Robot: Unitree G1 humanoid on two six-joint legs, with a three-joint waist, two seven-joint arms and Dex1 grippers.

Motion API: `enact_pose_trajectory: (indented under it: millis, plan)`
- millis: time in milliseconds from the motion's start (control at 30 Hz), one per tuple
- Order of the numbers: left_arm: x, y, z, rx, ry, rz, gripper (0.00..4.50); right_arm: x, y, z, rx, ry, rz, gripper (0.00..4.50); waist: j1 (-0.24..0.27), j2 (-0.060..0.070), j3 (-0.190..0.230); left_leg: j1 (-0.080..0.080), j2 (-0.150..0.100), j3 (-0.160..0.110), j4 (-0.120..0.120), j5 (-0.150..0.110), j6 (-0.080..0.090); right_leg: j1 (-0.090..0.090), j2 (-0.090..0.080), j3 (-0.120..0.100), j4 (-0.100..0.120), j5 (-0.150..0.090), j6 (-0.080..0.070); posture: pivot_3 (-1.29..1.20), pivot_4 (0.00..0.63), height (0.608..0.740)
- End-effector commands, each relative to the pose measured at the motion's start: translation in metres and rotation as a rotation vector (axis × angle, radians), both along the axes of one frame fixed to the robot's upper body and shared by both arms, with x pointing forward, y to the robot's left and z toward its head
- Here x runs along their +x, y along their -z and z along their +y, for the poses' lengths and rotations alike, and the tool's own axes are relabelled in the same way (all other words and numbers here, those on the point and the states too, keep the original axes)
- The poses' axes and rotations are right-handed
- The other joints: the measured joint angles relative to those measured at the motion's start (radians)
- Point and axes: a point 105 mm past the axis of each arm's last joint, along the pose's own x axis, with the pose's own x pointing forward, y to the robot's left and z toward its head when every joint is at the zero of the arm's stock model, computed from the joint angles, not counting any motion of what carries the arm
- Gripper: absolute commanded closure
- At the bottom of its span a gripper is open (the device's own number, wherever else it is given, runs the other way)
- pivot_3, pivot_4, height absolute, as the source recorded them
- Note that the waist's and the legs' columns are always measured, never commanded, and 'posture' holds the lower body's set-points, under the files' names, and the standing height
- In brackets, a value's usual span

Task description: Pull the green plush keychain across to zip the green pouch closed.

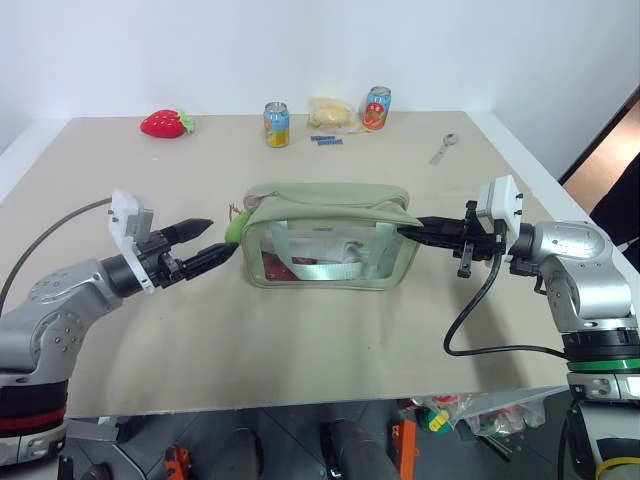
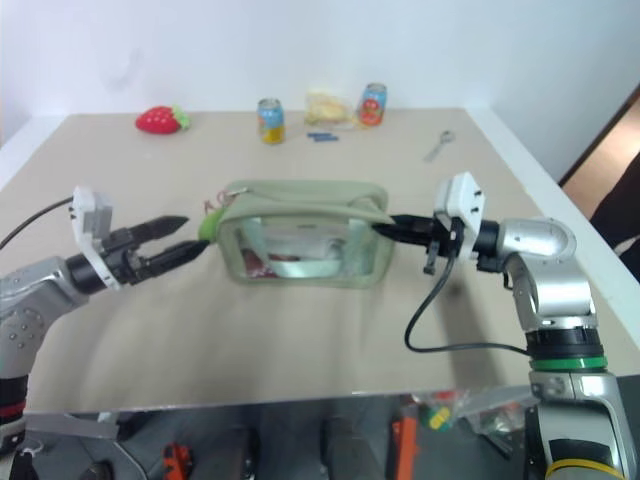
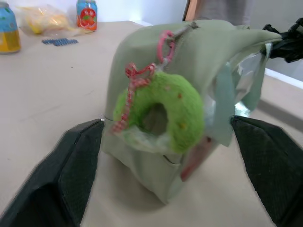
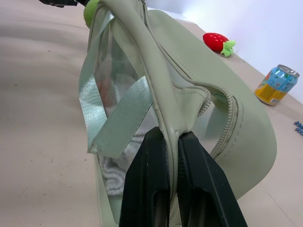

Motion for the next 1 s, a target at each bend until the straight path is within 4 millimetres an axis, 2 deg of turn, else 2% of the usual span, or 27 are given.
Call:
enact_pose_trajectory:
  millis: [33, 300, 333, 467, 600, 767, 900, 1000]
  plan:
    - [0.002, -0.008, -0.001, 0.015, 0.007, -0.06, 1.61, -0.003, -0.013, 0.002, -0.01, -0.008, -0.063, 4.5, -0.001, 0.0, 0.0, 0.0, 0.0, 0.0, 0.0, 0.0, 0.0, 0.0, 0.0, 0.001, 0.0, 0.0, 0.0, 0.0, 0.15, 0.74]
    - [0.005, -0.006, -0.007, 0.018, 0.044, -0.055, 4.31, -0.003, -0.012, 0.001, -0.014, 0.002, -0.061, 4.5, 0.0, 0.0, 0.0, 0.0, 0.0, 0.0, 0.0, 0.0, 0.0, 0.0, 0.0, 0.001, 0.0, 0.0, 0.001, 0.0, 0.15, 0.74]
    - [0.006, -0.007, -0.008, 0.017, 0.045, -0.059, 4.46, -0.003, -0.012, 0.001, -0.014, 0.002, -0.061, 4.5, 0.0, 0.0, 0.0, 0.0, 0.0, 0.0, 0.0, 0.0, 0.0, 0.0, 0.0, 0.001, 0.0, 0.0, 0.001, 0.0, 0.15, 0.74]
    - [0.008, -0.016, -0.008, 0.013, 0.042, -0.093, 4.46, -0.002, -0.012, 0.001, -0.016, 0.003, -0.062, 4.5, 0.0, 0.0, 0.0, 0.0, 0.0, 0.001, 0.0, 0.0, 0.0, 0.0, 0.0, 0.001, 0.0, 0.0, 0.001, 0.0, 0.15, 0.74]
    - [0.003, -0.047, -0.019, 0.02, 0.103, -0.175, 4.46, -0.001, -0.012, 0.0, -0.019, 0.003, -0.063, 4.5, 0.0, 0.0, 0.0, 0.0, 0.0, 0.0, 0.0, 0.0, 0.0, 0.0, 0.0, 0.001, 0.0, 0.001, 0.002, 0.0, 0.15, 0.74]
    - [-0.001, -0.093, -0.056, 0.04, 0.24, -0.324, 4.46, 0.0, -0.012, -0.001, -0.029, 0.002, -0.058, 4.5, 0.001, 0.0, 0.0, 0.0, 0.0, 0.0, 0.0, 0.0, 0.0, 0.0, 0.0, 0.001, 0.0, 0.003, 0.004, 0.0, 0.15, 0.74]
    - [0.001, -0.093, -0.089, 0.088, 0.382, -0.345, 4.46, 0.002, -0.011, -0.001, -0.033, 0.001, -0.058, 4.5, -0.001, 0.0, 0.0, 0.001, -0.001, 0.001, 0.0, 0.0, 0.0, 0.001, 0.0, 0.002, 0.0, 0.003, 0.005, 0.0, 0.15, 0.74]
    - [0.008, -0.085, -0.104, 0.124, 0.43, -0.344, 4.46, 0.003, -0.011, 0.0, -0.035, -0.001, -0.06, 4.5, -0.001, 0.0, 0.0, 0.001, -0.001, 0.001, 0.0, 0.0, 0.0, 0.001, 0.001, 0.002, 0.0, 0.003, 0.005, 0.0, 0.15, 0.74]
